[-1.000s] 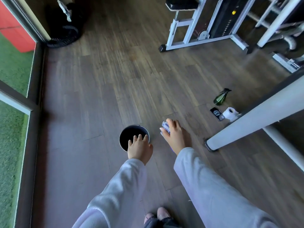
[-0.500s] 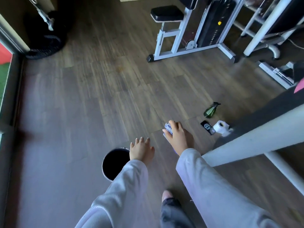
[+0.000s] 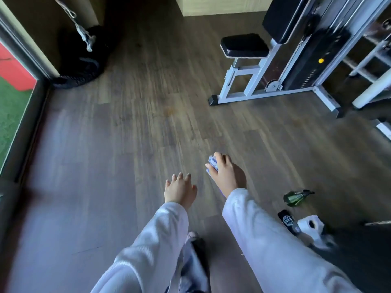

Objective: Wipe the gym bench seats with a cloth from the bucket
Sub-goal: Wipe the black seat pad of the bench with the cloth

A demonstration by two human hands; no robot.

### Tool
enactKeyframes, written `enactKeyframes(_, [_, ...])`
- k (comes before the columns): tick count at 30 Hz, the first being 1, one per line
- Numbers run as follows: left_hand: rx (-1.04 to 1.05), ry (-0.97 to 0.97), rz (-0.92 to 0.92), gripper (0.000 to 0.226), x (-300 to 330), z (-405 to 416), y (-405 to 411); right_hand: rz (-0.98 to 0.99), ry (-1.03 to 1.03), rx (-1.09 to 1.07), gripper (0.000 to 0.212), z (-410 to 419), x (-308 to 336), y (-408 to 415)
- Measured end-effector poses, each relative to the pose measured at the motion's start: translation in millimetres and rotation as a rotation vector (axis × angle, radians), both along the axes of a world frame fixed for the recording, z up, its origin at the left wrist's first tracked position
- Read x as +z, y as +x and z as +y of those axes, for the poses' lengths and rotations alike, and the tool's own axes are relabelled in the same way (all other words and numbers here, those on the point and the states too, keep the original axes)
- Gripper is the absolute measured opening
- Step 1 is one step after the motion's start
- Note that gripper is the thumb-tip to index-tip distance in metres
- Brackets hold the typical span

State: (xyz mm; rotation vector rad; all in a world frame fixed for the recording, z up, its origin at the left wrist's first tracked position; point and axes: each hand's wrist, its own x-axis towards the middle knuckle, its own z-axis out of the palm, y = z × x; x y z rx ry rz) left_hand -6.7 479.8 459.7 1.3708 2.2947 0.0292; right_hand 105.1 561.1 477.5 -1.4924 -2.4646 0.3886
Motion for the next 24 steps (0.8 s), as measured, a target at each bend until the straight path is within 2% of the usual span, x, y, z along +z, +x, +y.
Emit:
enactKeyframes(6, [0.016,-0.016,0.033,0.038,17,135,-90,0.034,-0.011,-0.03,0.035,132,10,-85])
enactKeyframes(11, [-0.026,-0.013,0.03,0.037,24,259,-136,0.113,0.007,-0.123,0.033,245,13,-122])
enactKeyframes(15, [-0.092,0.005,0.018,0.04,23,378,-166,0.061,-0.018,-0.203,0.032,356,8,-139])
enactKeyframes(20, [-0.142,0.02,0.029,0.043,28,532,-208,0.03,0.097,-0.266,0.034,503,7,-180])
enactKeyframes(24, [-0.196,0.015,0.042,0.04,30,630,-246,0.041,0.094,-0.306,0.034,594,5,-211])
